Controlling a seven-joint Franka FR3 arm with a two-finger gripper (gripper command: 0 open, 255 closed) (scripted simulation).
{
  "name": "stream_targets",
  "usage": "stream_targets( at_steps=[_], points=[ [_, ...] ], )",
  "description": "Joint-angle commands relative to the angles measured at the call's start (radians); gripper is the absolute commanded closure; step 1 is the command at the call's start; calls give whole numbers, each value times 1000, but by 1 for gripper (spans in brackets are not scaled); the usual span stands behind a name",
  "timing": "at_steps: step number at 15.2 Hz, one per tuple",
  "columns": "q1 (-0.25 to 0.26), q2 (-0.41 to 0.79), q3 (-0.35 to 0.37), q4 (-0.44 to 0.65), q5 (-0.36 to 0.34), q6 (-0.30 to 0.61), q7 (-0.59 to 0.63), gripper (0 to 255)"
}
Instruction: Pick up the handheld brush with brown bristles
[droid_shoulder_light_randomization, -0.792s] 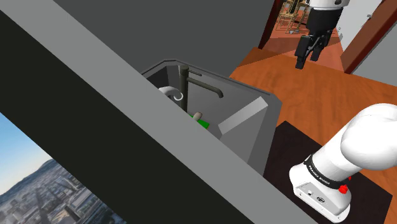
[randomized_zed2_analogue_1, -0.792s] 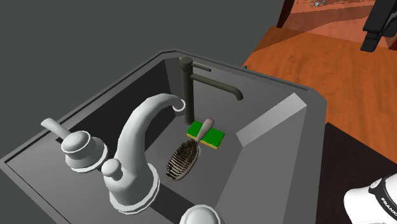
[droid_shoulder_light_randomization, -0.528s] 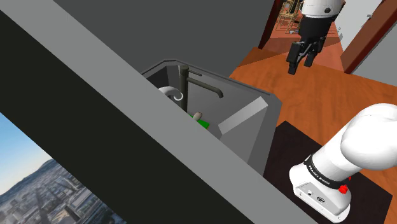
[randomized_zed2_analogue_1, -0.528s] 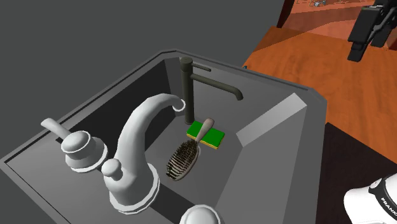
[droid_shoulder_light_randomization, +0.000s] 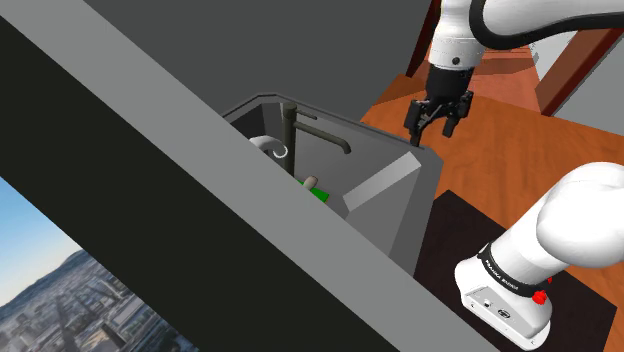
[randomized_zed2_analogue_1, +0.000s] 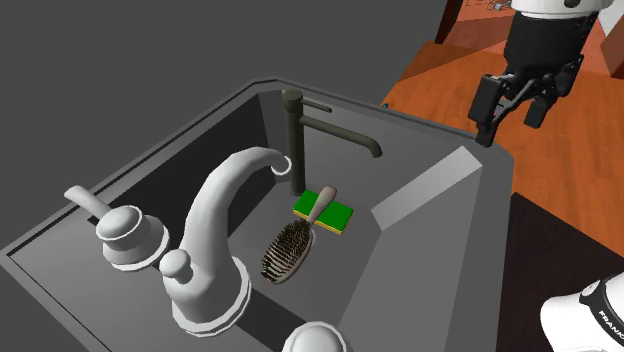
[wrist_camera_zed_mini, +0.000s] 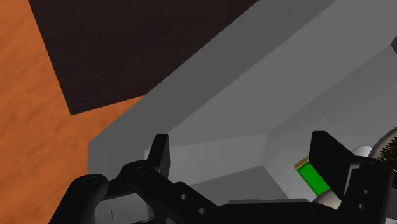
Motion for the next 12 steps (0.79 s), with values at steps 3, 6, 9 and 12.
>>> stream_targets(
  at_steps=[3, 6, 9, 12],
  points=[
    [9, 86, 81, -19, 68, 121, 144, 0],
    [12, 171, 140, -18, 106, 217, 247, 0],
    [8, 272, 197, -2, 131, 315, 349, 0],
    [0, 385, 250, 29, 136, 410, 455, 0]
  ],
)
